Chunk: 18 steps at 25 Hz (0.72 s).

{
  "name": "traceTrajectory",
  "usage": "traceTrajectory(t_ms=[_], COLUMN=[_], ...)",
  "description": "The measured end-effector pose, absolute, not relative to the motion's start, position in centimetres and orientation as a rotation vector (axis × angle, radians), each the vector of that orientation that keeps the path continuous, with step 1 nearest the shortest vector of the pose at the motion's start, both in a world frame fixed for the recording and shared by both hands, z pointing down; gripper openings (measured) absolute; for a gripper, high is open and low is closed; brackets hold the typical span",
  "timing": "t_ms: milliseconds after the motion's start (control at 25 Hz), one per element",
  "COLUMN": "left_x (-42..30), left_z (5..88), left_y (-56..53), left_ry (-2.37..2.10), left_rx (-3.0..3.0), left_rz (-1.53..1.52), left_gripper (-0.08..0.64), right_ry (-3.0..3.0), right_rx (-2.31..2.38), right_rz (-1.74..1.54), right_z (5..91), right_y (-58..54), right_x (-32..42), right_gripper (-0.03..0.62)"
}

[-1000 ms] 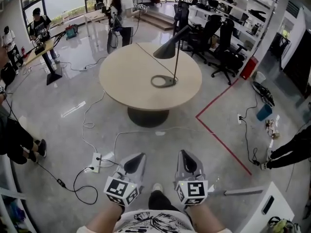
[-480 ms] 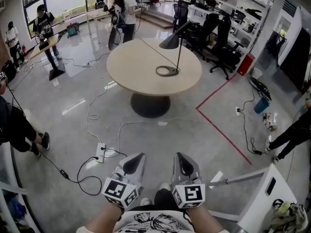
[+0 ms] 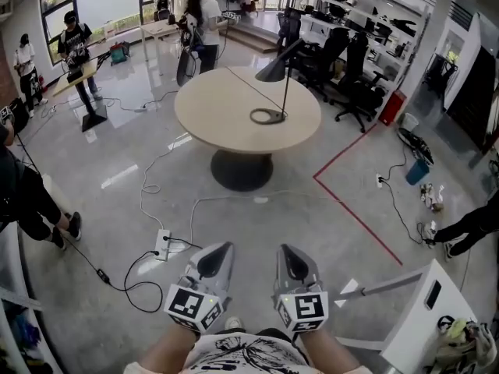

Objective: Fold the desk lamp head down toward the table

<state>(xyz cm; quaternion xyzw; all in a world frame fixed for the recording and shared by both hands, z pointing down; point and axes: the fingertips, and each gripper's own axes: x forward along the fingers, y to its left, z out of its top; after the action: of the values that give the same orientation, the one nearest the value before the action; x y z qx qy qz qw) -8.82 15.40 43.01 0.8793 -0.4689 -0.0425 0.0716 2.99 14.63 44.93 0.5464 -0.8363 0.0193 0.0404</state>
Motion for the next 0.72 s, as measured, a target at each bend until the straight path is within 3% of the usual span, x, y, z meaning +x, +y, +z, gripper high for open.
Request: traceTrajectory(t_ms=[720], left_x=[-8.0], left_z=[41.9], left_y=[15.0], left_ry=[-1.408], left_rx=[2.654], left_rz=[-0.156], left_gripper=[0.003], right_ry=[-2.546], right_rx=[1.682], right_rz=[0.042], right_z=[44.1], right_y=[14.4], right_x=[4.2], right_gripper=[0.008])
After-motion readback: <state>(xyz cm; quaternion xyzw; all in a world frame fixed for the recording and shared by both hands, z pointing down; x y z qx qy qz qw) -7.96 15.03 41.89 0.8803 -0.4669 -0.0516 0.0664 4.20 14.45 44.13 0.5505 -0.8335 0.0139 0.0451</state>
